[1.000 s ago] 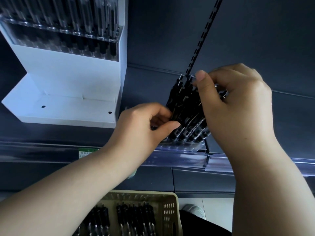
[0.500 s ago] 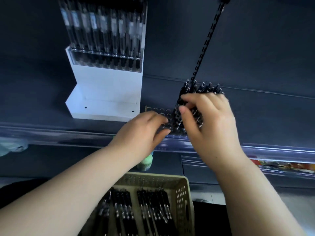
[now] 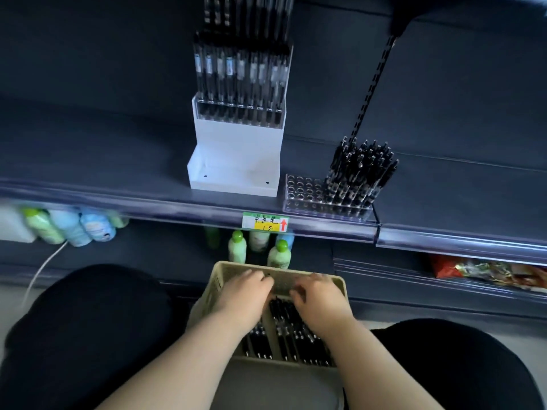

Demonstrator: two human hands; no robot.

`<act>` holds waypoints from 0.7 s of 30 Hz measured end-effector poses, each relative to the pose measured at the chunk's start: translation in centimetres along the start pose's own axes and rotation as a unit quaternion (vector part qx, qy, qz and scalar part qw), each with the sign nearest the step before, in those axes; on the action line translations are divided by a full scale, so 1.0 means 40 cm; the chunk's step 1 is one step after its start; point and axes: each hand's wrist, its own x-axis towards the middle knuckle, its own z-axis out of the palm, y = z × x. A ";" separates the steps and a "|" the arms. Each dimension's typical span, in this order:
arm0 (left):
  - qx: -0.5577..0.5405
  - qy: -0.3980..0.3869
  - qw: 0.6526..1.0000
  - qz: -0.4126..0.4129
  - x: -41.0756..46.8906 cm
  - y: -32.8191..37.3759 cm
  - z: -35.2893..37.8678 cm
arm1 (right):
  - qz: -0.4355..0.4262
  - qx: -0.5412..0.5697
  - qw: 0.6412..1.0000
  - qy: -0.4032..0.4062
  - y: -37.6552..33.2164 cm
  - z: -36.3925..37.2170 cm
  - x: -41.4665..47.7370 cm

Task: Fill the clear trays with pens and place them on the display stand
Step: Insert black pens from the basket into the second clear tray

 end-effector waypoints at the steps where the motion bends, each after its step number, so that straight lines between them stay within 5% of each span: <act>1: -0.014 -0.040 0.999 -0.023 -0.010 -0.008 0.025 | 0.025 -0.008 0.999 -0.045 0.000 0.023 -0.006; 6: -0.086 -0.168 0.977 -0.102 -0.045 -0.033 0.132 | 0.105 0.004 0.977 -0.188 0.005 0.122 -0.031; 15: -0.134 -0.250 0.942 -0.180 0.024 -0.017 0.209 | 0.129 0.004 0.972 -0.194 -0.001 0.190 0.046; 21: -0.195 -0.231 0.917 -0.262 0.070 0.012 0.265 | 0.180 0.017 0.963 -0.200 -0.013 0.260 0.103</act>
